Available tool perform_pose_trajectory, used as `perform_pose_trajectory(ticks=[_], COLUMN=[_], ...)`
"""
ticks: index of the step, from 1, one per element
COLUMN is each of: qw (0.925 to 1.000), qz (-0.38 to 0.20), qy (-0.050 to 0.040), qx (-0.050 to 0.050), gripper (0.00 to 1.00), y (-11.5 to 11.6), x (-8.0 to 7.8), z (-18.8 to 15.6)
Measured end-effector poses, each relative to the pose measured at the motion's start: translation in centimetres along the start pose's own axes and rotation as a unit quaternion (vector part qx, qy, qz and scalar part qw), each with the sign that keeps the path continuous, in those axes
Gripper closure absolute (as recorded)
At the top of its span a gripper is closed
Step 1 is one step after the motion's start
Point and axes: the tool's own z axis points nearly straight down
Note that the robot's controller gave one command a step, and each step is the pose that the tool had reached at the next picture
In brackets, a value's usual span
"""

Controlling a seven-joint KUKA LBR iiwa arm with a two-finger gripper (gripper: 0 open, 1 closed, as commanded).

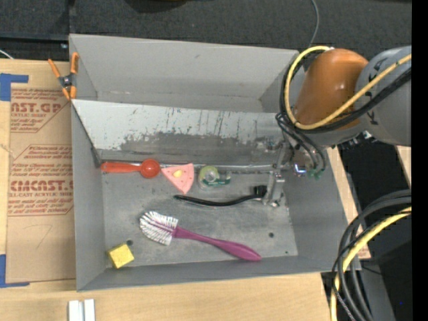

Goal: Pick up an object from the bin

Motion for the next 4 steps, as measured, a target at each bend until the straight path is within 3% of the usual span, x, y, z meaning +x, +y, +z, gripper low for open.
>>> perform_pose_trajectory(ticks=[1,2,3,4], qw=[1.0000,0.9999,0.9995,0.9996], qz=[0.000,0.014,0.032,0.029], qy=[0.0000,0.0033,-0.0074,-0.0019], qx=[0.000,-0.001,0.000,0.000], gripper=[0.00,0.00,0.00,1.00], y=[0.0,0.3,0.2,-0.9], x=[0.0,1.1,-0.7,0.9], z=[0.0,7.9,8.8,8.2])
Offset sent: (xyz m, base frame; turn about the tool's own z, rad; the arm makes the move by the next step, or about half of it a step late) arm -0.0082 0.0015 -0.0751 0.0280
